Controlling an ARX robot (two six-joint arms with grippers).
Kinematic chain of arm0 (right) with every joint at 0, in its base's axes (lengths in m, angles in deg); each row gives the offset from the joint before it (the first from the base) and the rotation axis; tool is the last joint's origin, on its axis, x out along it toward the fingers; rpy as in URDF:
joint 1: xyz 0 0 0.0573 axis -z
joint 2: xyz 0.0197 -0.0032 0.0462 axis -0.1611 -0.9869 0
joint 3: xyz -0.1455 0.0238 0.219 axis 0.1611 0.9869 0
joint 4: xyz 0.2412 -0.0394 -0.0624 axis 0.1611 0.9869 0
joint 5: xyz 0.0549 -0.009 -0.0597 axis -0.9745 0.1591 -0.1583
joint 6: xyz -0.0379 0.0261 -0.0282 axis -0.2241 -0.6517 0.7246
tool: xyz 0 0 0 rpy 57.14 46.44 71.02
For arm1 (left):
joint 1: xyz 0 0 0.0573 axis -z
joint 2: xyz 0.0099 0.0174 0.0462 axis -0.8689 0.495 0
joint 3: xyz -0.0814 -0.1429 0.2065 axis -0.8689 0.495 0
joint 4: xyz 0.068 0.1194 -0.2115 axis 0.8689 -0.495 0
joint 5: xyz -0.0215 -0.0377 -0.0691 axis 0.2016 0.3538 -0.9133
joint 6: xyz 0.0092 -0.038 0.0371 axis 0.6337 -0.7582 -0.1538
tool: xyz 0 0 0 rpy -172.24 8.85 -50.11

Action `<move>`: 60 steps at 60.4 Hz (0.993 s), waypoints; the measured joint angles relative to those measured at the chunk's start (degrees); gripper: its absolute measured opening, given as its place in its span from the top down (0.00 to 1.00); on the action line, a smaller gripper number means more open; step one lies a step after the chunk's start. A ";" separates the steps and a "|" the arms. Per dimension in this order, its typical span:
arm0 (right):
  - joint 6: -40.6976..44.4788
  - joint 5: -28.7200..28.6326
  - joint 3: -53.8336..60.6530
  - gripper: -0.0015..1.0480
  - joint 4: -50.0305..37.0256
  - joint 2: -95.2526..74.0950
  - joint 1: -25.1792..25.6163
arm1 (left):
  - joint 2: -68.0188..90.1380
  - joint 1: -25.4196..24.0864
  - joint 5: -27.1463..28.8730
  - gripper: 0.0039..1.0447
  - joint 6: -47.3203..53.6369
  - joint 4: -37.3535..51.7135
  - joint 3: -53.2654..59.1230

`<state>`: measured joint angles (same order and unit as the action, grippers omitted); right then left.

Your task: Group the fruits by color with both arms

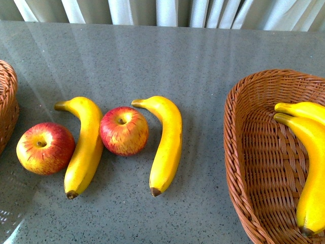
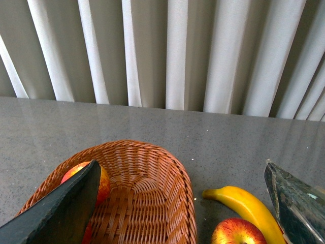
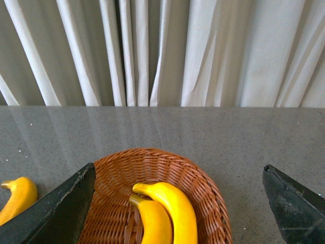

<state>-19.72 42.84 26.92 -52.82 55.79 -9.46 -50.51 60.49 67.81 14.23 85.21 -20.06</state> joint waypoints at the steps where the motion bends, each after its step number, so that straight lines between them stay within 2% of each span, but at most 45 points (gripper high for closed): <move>1: -0.02 0.00 0.00 0.09 0.00 0.00 0.00 | 0.00 0.00 0.00 0.09 0.00 0.00 0.00; 45: -0.02 -0.02 0.00 0.09 0.00 0.00 0.00 | 0.02 0.00 0.11 0.09 0.00 -0.02 0.00; 46: 0.00 -0.02 0.00 0.09 0.00 0.00 0.00 | 0.74 0.68 2.43 0.09 -0.92 -1.25 -0.37; 47: 0.00 -0.02 0.00 0.09 0.00 0.00 0.00 | 2.95 3.28 9.42 0.09 -2.69 -6.21 -2.25; 49: -0.02 0.11 0.00 0.09 0.02 -0.02 -0.02 | 8.76 8.50 19.21 0.09 -7.10 -12.17 -5.33; 50: -0.02 0.11 0.00 0.09 0.02 -0.02 0.00 | 10.43 9.81 21.51 0.09 -8.07 -13.16 -6.08; 52: -0.02 0.07 0.00 0.09 0.02 0.04 0.00 | 18.36 15.72 29.66 0.09 -12.39 -13.62 -8.74; 55: -0.02 0.00 0.00 0.09 0.02 0.02 0.00 | 28.35 21.03 35.67 0.09 -16.66 -9.31 -11.61; 60: -0.02 -0.04 0.00 0.09 0.02 0.02 0.00 | 43.56 21.99 35.54 0.09 -20.61 -0.33 -16.70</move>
<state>-19.74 42.80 26.92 -52.80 55.82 -9.46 -6.95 82.48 103.35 -6.39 84.88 -36.76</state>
